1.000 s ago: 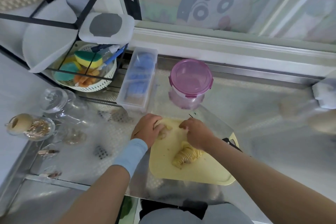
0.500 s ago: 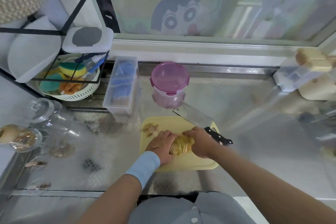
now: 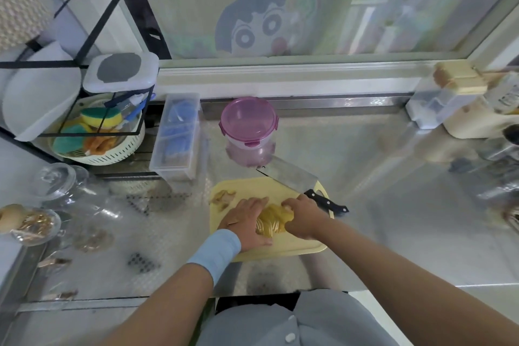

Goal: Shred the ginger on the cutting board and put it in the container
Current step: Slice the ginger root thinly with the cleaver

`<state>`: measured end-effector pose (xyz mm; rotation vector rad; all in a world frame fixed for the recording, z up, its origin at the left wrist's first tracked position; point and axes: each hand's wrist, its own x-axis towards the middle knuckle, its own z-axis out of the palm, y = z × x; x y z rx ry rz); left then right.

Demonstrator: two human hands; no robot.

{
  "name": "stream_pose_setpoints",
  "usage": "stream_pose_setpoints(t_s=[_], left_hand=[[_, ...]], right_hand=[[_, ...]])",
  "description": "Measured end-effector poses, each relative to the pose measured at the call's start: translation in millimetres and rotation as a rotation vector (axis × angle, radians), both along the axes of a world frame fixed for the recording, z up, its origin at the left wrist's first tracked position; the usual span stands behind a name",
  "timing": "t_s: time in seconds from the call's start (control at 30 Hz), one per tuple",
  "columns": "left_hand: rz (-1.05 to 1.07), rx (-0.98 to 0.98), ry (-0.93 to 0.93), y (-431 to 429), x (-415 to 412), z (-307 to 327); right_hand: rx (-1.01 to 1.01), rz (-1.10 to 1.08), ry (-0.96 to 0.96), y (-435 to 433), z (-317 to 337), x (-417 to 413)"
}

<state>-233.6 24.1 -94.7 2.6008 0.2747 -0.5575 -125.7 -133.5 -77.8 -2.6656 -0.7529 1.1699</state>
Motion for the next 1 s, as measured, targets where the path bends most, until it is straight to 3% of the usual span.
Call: stream_pose_setpoints(t_s=[0.27, 0.43, 0.6, 1.0], left_hand=[[0.017, 0.061, -0.040, -12, 10, -4], [0.068, -0.037, 0.035, 14, -9, -3], [0.016, -0.016, 0.061, 33, -24, -6], [0.187, -0.159, 0.052, 33, -25, -15]], right_hand=[[0.022, 0.082, -0.008, 6, -7, 0], [0.033, 0.188, -0.101, 16, -1, -2], [0.024, 0.324, -0.246, 32, -1, -14], [0.171, 0.071, -0.028, 44, -3, -18]])
